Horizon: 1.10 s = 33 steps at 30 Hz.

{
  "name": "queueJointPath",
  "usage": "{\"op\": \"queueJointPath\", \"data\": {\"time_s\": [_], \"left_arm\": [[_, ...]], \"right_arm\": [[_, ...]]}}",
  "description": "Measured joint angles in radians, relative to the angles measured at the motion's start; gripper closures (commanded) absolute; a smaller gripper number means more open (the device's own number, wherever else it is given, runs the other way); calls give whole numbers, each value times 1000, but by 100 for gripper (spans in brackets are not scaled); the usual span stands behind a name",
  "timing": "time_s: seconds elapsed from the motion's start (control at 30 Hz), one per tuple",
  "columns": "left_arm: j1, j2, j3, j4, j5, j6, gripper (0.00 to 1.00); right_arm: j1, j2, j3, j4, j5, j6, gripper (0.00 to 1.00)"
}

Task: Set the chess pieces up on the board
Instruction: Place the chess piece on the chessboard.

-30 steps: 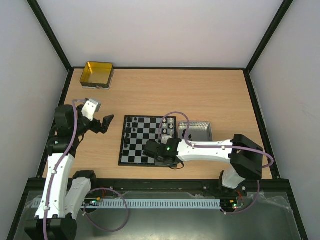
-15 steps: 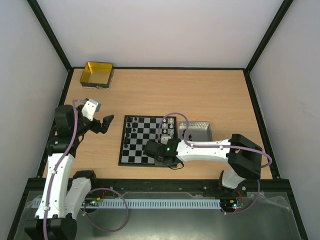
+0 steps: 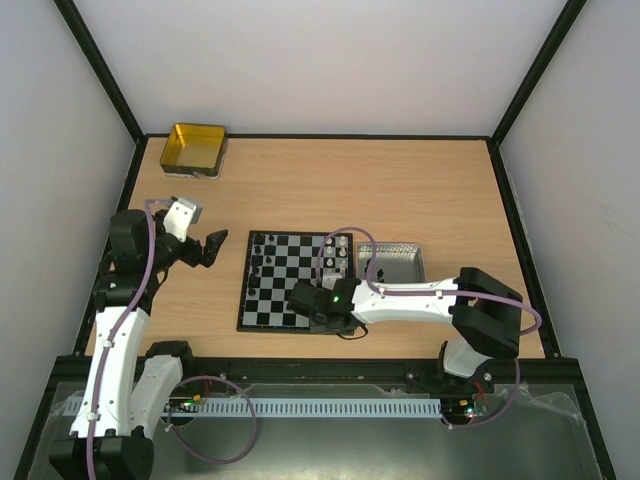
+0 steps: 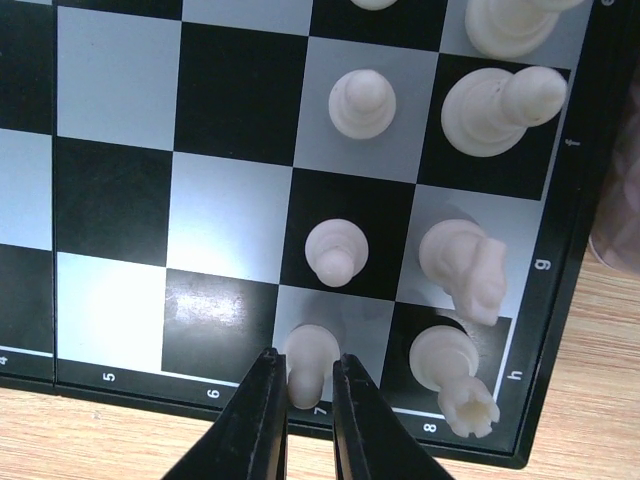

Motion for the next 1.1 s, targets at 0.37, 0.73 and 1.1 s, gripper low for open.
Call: {"op": "queueJointPath", "data": {"time_s": [0.37,0.73,1.1], "left_arm": [[0,0,0,0,0,0,1],[0,0,0,0,0,0,1],[0,2,0,0,0,0,1]], "right_arm": [[0,3,-6,4,0,0,88],[0,3,-2,-3,4,0,85],[-5,-23,37,-47,34,0,81]]}}
